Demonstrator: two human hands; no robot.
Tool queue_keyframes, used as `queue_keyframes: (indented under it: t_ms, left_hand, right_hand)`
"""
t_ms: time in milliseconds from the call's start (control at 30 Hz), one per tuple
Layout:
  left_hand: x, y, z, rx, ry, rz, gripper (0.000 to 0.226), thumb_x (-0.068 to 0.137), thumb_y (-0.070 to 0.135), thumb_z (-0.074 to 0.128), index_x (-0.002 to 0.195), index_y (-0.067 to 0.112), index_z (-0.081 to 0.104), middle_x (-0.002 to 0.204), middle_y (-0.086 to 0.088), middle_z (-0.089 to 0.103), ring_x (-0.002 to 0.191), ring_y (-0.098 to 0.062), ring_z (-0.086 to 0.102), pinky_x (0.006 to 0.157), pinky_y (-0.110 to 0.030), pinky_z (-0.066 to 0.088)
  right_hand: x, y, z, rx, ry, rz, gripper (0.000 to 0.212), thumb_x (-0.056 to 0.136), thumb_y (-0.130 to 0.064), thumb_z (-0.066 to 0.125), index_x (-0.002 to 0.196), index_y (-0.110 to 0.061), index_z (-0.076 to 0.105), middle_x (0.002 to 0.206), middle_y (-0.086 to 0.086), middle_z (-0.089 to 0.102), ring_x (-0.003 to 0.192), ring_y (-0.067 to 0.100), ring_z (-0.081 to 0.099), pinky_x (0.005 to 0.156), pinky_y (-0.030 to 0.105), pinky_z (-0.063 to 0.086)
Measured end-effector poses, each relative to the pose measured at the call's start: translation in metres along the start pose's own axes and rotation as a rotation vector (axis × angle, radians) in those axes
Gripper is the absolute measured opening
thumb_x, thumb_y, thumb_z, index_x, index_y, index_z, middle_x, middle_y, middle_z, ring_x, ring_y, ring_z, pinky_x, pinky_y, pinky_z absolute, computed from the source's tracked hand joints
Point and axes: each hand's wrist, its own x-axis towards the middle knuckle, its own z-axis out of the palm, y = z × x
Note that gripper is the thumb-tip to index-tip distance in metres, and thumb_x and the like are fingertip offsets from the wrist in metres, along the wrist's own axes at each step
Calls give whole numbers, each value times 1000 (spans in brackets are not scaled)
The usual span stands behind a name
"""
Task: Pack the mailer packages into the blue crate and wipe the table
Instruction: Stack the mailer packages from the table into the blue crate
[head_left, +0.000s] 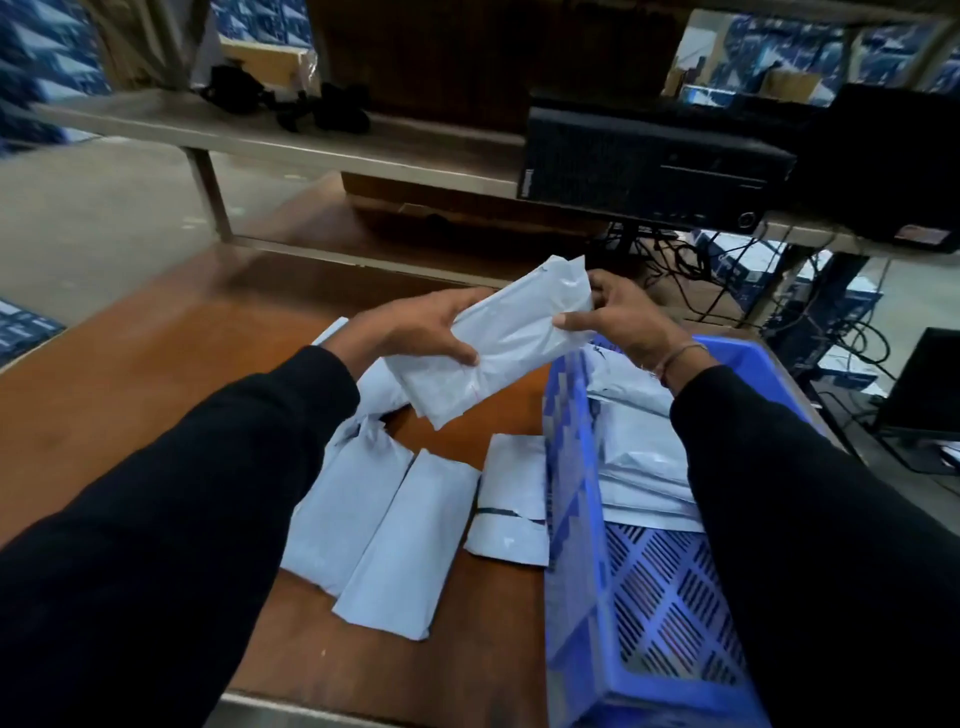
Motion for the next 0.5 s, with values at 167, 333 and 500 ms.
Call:
queue_keyframes:
  t_ms: [167,333,500]
  left_hand:
    - [33,47,-8,137,27,-42,68,80,47,83,140,28,57,128,10,63,110,-12,61,86,-31,49]
    - [75,73,20,77,202,-129,57,71,47,89,118,21,68,120,3,63,108,-18,59,88,-39,53]
    - [116,100,69,-225,394,-201,59,79,27,86,128,16,55,118,-2,58,98,-19,59,73,-32,49]
  right_hand:
    - [-18,20,-53,66,112,57,55,72,-16,87,119,-7,61,114,10,73,104,28,71,83,42,61]
    - [-42,72,-100,113,315,149,83,59,-32,95,126,-3,55,117,14,70,104,29,71,85,46,60]
    - [-76,84,-119,-174,614,204,41,82,-10,79,100,-13,42,89,1,59,86,27,64,75,39,54]
